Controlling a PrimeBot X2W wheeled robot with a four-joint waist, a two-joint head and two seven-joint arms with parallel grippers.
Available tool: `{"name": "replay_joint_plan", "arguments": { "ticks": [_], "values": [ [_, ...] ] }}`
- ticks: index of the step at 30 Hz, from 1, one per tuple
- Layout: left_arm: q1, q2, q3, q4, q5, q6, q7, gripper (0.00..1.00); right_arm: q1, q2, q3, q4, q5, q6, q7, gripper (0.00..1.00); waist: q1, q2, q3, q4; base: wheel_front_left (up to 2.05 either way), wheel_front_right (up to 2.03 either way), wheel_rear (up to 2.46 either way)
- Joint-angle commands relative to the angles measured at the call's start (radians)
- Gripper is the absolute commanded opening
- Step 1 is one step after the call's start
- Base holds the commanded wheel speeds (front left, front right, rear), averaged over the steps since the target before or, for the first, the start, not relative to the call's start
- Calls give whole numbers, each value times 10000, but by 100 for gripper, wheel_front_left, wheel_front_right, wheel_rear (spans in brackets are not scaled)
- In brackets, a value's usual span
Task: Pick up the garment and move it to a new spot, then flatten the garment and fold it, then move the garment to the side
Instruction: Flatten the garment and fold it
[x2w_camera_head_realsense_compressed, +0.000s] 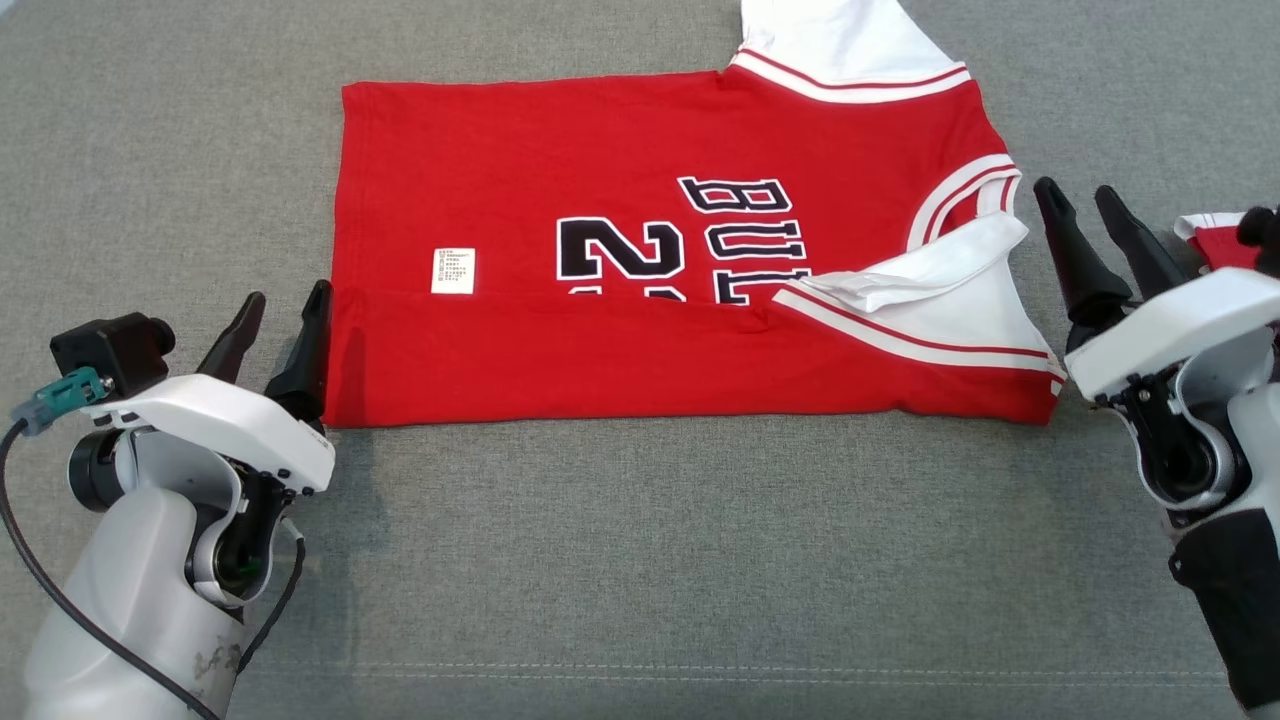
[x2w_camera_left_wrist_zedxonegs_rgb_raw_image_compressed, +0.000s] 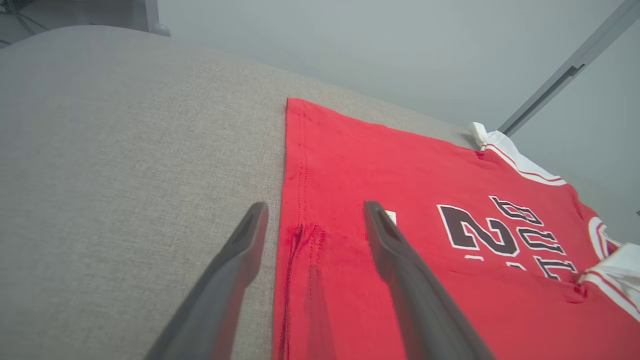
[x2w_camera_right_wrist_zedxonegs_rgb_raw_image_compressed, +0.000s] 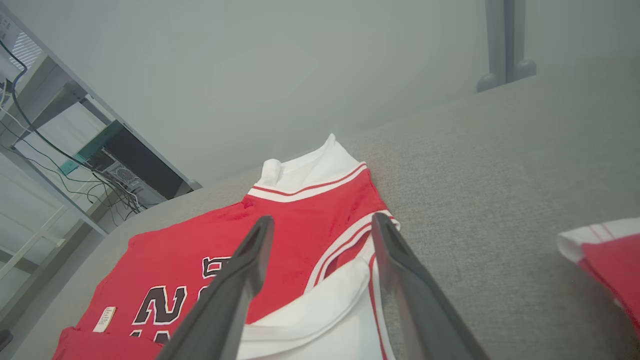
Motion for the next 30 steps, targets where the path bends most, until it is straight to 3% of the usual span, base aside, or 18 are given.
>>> {"name": "replay_joint_plan", "arguments": {
  "ticks": [1, 7, 14, 20, 30],
  "values": [
    [60, 395, 310, -263, 432, 353, -436, 100, 544, -231, 149, -421, -391, 16, -739, 100, 0, 0, -62, -14, 0, 0, 0],
    [779, 467, 64, -509, 1157, 1081, -981, 100, 1555, -258, 56, -514, -1992, 16, -2081, 100, 0, 0, -223, -94, 0, 0, 0],
    [1521, 530, -271, -667, 1596, 1625, -951, 100, 2665, 577, -592, -404, -3864, 16, -2445, 100, 0, 0, -459, -194, 0, 0, 0],
    [1543, 572, -397, -399, 1422, 1474, -520, 100, 2676, 1006, -819, -103, -4945, 16, -1949, 100, 0, 0, -527, -285, 0, 0, 0],
    [881, 425, -569, 755, 687, 599, 547, 100, 1836, 1327, -677, 1366, -5485, 16, -1159, 100, 0, 0, -402, -201, 0, 0, 0]
  ]
}}
